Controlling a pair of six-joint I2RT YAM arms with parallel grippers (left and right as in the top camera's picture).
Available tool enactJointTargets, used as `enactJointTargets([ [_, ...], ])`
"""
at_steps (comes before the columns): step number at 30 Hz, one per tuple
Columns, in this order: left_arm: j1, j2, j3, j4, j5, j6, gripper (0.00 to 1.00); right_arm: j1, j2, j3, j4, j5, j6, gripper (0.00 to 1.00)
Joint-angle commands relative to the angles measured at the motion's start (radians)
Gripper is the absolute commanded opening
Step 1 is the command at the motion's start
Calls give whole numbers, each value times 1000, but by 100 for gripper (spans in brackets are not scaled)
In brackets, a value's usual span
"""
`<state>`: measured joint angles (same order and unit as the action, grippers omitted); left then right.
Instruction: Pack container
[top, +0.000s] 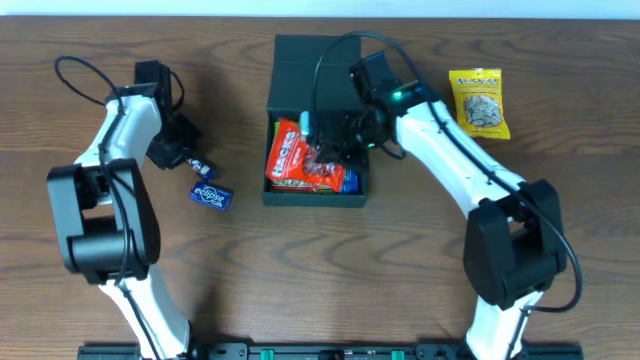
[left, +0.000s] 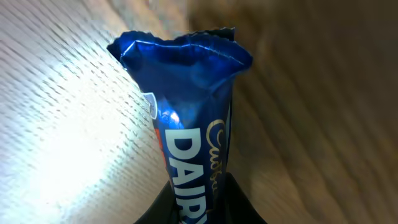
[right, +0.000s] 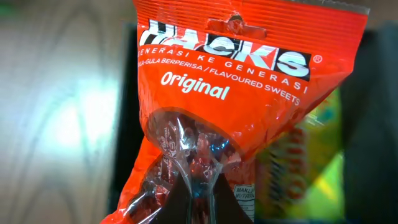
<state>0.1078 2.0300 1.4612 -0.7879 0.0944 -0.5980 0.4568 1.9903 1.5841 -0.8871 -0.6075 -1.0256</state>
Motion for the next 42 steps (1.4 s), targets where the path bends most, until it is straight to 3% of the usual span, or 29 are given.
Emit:
enactJointTargets([
  [1, -2, -45, 29, 2, -16, 23, 13, 30, -10, 4, -14, -51, -39, 1],
  [14, -2, -85, 29, 23, -16, 45, 13, 48, -8, 4, -11, 43, -38, 1],
  [15, -2, -86, 29, 23, -16, 45, 13, 49, -8, 4, -9, 43, -37, 21],
  [16, -2, -89, 29, 24, -16, 45, 13, 49, -8, 4, -3, 43, -24, 99],
  [26, -3, -171, 95, 38, -24, 79, 12, 44, -29, 43, 87, 43, 292, 99],
  [30, -26, -193, 136, 43, 33, 84, 6, 26, -34, 45, 87, 88, 313, 71],
  [32, -58, -194, 153, 61, 63, 132, 6, -1, -39, 50, 98, 140, 416, 61],
  [35, -122, -194, 161, 99, 83, 232, 6, -74, -50, 65, 113, 148, 593, 71],
  [39, -258, -194, 161, 137, 83, 341, 6, -245, -56, 95, 109, 143, 863, 76],
  [42, -365, -193, 161, 152, 83, 401, 7, -356, -56, 97, 108, 78, 949, 77],
])
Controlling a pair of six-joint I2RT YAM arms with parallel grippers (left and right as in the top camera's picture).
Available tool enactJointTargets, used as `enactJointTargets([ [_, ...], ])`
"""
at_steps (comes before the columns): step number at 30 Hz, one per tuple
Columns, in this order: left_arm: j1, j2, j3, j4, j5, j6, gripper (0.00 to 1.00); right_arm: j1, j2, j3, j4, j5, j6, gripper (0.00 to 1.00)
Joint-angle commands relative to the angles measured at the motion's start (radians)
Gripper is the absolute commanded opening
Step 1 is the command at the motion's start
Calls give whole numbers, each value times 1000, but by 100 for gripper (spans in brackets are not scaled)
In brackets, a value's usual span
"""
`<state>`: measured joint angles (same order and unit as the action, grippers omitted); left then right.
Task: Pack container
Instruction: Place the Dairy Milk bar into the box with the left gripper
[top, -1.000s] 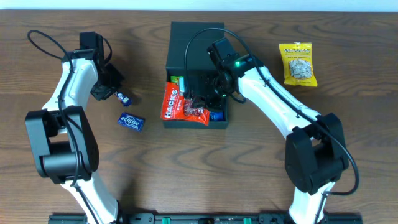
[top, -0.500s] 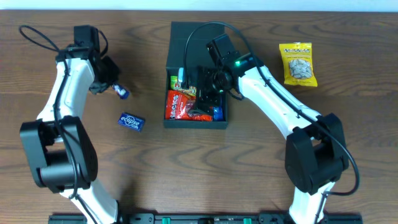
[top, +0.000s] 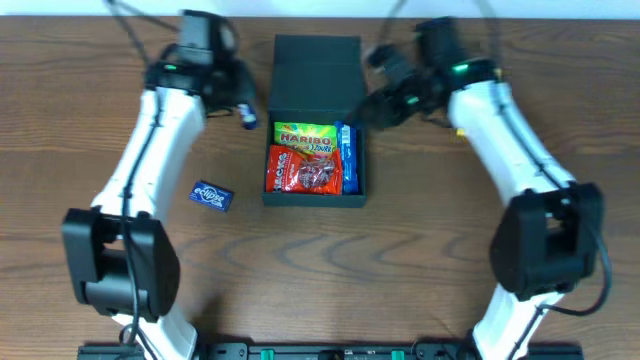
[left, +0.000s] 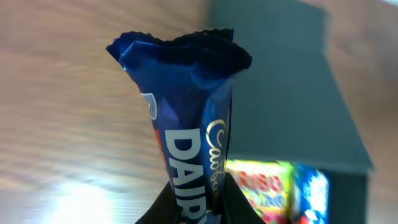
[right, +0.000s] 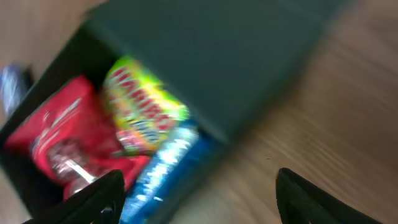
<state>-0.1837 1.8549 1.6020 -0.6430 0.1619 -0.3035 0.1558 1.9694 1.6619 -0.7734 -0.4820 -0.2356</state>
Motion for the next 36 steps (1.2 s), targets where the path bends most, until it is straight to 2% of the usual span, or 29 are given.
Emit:
enactJointTargets([
  [1, -112, -18, 21, 13, 15, 127, 8, -91, -35, 19, -5, -60, 182, 78],
  [4, -207, -12, 21, 21, 16, 145, 13, -163, -35, 19, -5, -61, 209, 80],
  [10, -354, 35, 20, 11, 14, 43, 12, -242, -35, 19, -6, -76, 232, 99],
  [12, -389, 55, 20, -5, 15, 31, 12, -258, -35, 19, -6, -76, 232, 99],
  [17, -420, 102, 20, -26, 41, -88, 11, -283, -35, 19, -8, -76, 231, 99],
  [20, -420, 124, 20, -26, 112, -114, 9, -286, -35, 19, -7, -75, 231, 99],
  [25, -421, 145, 20, -24, 117, -144, 8, -286, -35, 19, -8, -75, 230, 99],
  [26, -421, 146, 20, -22, 117, -148, 13, -286, -35, 19, -8, -75, 230, 99],
  [27, -421, 146, 20, -16, 122, -147, 28, -286, -35, 19, -7, -75, 230, 99],
  [28, -421, 146, 20, -8, 129, -146, 54, -286, -35, 19, -7, -75, 230, 99],
  [29, -421, 146, 21, 3, 132, -146, 74, -286, -35, 19, -8, -76, 231, 99],
  [30, -421, 146, 21, 15, 143, -146, 84, -286, -35, 19, -8, -76, 231, 99],
  [36, -398, 138, 53, 39, 217, -113, 90, -286, -35, 19, -4, -70, 230, 99],
])
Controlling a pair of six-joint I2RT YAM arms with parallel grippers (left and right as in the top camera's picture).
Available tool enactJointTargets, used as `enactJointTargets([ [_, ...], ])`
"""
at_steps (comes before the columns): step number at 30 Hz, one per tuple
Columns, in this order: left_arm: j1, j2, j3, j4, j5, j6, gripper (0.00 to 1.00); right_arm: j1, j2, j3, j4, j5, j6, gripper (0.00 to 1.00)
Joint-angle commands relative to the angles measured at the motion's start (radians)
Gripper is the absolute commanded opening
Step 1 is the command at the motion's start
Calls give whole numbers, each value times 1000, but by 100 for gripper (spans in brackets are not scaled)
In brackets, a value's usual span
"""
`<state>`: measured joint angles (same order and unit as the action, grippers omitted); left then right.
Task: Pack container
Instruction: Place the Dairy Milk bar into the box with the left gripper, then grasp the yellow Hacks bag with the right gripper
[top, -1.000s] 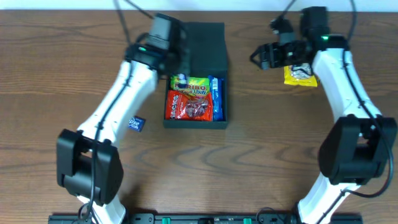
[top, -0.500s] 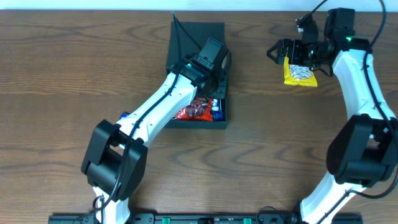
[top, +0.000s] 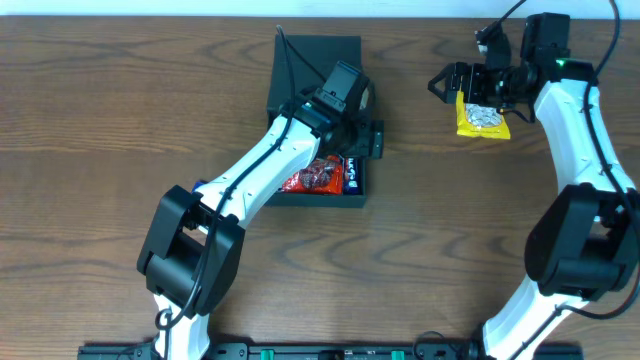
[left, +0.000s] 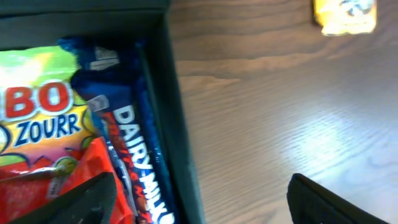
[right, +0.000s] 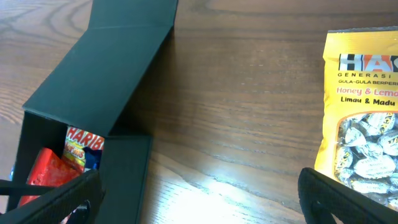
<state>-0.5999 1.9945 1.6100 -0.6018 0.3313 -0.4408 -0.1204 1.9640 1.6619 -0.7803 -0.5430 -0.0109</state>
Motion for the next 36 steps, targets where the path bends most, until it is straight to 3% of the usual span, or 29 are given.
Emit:
enactJointTargets([
  [1, 25, -6, 55, -5, 53, 31, 91, -10, -29, 19, 5, 2, -4, 99],
  [9, 116, -127, 128, -39, 5, 79, 97, 10, 33, 11, 61, 473, -84, 95],
  [16, 227, -245, 128, -126, -233, 138, 97, -4, 179, 11, 174, 547, -83, 85],
  [21, 285, -262, 128, -216, -287, 158, 96, -6, 254, 11, 209, 584, -80, 76],
  [23, 298, -262, 128, -240, -289, 158, 95, -6, 275, 11, 220, 631, -80, 69],
  [30, 314, -262, 128, -253, -344, 180, 95, -5, 318, 11, 182, 666, -59, 19],
  [33, 314, -262, 128, -255, -393, 197, 95, 5, 312, 21, 151, 666, -57, 3],
  [36, 315, -262, 128, -255, -441, 210, 95, 23, 272, 35, 127, 666, -61, 1],
])
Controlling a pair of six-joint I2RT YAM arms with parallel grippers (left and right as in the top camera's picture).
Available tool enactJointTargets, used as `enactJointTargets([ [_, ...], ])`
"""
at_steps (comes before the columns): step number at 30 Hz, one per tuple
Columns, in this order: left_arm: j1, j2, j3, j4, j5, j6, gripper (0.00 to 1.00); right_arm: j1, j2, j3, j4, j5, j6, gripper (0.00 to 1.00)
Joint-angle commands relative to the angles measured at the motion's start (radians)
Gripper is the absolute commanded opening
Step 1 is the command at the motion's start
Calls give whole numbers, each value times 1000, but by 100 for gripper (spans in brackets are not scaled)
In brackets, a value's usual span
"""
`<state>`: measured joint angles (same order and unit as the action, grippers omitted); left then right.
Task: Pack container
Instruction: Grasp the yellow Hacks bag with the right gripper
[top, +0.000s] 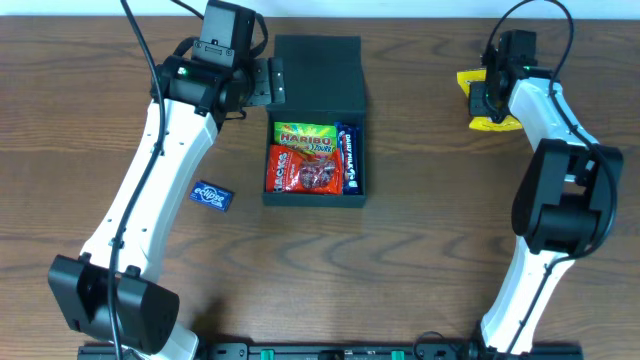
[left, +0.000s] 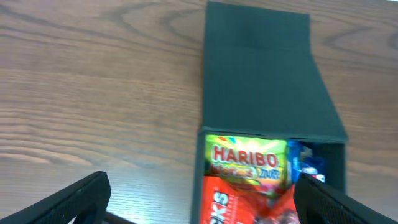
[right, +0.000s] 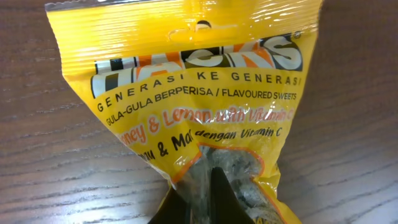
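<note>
The black box (top: 272, 196) stands mid-table with its lid (left: 261, 74) folded back. Inside lie a green Haribo bag (top: 305, 135), a red Hacks bag (top: 303, 172) and a blue Dairy Milk bar (top: 350, 158). My left gripper (top: 262, 82) hovers open and empty behind the box's left corner; its fingers (left: 81, 196) spread wide in the left wrist view. At the back right, my right gripper (top: 490, 100) is shut on the lower part of a yellow Hacks bag (right: 186, 93), which rests on the table.
A small blue Eclipse pack (top: 211, 194) lies on the wooden table (top: 420, 250) left of the box. Cables loop over both arms at the back.
My left gripper has gone from over the box's right side to behind its left corner, still open. My right gripper, open beside the yellow bag, is now shut on it.
First my left gripper held the Dairy Milk bar at the left while my right held the red Hacks bag in the box. Then the red bag lay in the box and the bar was near it. Later the bar lay inside; now my right grips the yellow bag.
</note>
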<state>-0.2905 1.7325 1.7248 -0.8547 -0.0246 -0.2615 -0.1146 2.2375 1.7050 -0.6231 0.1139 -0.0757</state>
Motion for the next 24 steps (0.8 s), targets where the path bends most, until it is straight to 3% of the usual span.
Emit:
enactJointTargets([
  [1, 10, 0, 13, -1, -89, 31, 95, 25, -18, -5, -36, 3, -13, 1],
  [13, 248, 0, 13, -2, -87, 30, 95, 319, -358, 2, -77, -375, -383, 1],
  [17, 320, 0, 13, -6, -85, 30, 95, 417, -395, 2, -174, -499, -479, 1],
  [24, 371, 0, 13, -6, -60, 30, 95, 529, -379, -1, -356, -572, -510, 1],
])
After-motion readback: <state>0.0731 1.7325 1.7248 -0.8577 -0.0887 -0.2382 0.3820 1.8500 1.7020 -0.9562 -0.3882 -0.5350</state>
